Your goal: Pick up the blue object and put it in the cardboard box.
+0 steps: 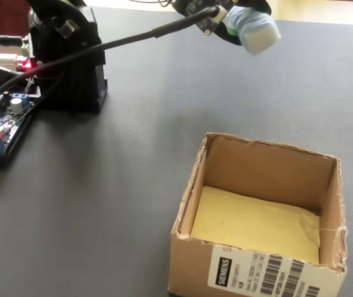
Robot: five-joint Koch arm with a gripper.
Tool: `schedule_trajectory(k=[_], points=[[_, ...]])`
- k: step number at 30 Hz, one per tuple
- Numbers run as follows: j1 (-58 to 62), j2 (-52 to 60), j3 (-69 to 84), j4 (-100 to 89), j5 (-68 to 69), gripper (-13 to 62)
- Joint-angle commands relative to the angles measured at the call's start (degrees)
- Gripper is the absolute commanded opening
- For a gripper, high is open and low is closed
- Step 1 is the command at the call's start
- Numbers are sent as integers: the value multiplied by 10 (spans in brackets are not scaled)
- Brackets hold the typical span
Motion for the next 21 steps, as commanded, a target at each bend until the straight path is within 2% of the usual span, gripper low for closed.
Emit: schedule_trajectory(k=[1, 11, 21], points=[[33, 19, -20, -52, 19, 68], [181, 75, 17, -105, 5, 68], [302, 72, -3, -161, -24, 68]])
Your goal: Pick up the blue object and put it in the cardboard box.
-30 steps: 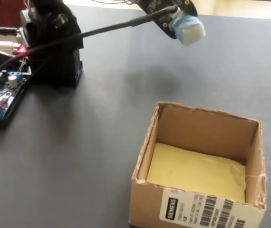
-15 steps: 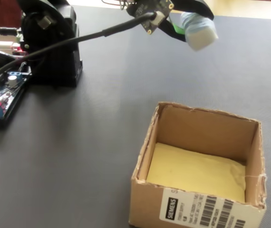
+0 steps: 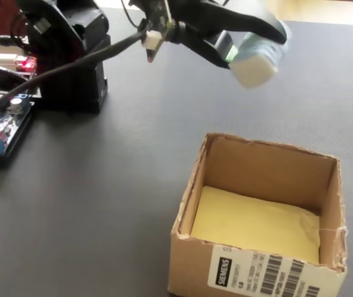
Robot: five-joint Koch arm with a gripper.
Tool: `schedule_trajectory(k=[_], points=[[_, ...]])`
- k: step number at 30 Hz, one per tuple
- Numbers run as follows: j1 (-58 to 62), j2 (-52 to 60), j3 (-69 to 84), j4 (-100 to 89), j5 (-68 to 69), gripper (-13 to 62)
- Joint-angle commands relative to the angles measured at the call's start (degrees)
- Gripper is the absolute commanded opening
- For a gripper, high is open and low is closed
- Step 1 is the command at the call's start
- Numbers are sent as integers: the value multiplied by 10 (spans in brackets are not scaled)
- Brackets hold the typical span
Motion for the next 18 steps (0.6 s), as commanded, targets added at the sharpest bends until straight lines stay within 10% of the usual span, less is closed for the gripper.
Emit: schedule_trajectory(k=[1, 18], points=[[2, 4, -57, -56, -14, 68], [221, -184, -243, -67, -57, 69]])
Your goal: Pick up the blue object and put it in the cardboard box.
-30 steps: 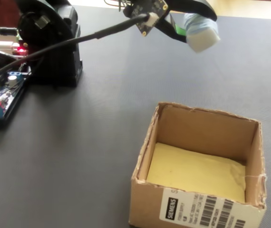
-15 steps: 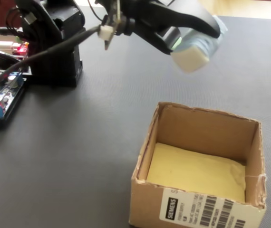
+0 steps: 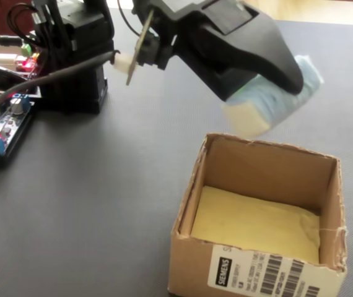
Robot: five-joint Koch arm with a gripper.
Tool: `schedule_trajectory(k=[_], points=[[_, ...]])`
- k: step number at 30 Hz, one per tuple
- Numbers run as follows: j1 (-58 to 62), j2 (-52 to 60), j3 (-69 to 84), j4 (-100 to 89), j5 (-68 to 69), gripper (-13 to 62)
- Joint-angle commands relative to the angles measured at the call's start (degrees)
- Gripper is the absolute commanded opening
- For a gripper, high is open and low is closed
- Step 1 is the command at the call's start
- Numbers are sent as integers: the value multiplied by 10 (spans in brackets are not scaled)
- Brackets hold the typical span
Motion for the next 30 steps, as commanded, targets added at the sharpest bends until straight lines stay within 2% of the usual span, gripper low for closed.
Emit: schedule_trajectory(k=[1, 2, 3, 4, 6, 9, 18, 30], points=[[18, -22, -77, -62, 2, 72], [23, -31, -82, -62, 2, 72], [41, -49, -93, -42, 4, 133], [49, -54, -108, 33, 3, 246], [58, -53, -105, 64, 3, 295], [62, -37, -95, 85, 2, 316], [41, -1, -94, 109, 3, 316], [-140, 75, -47, 79, 11, 325]])
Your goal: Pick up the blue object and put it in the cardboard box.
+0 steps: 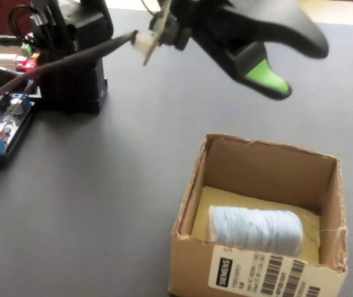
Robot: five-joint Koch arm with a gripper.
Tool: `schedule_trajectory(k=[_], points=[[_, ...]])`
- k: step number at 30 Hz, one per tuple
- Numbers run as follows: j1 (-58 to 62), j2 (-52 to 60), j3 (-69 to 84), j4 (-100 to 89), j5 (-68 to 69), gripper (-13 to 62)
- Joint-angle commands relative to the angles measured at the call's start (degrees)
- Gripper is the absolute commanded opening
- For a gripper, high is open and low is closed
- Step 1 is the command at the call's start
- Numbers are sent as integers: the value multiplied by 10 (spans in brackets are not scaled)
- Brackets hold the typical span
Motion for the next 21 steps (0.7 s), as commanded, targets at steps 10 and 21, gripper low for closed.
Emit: schedule_trajectory(k=[10, 21], points=[[-170, 94, 62, -45, 38, 342], [-253, 148, 173, -44, 55, 340]])
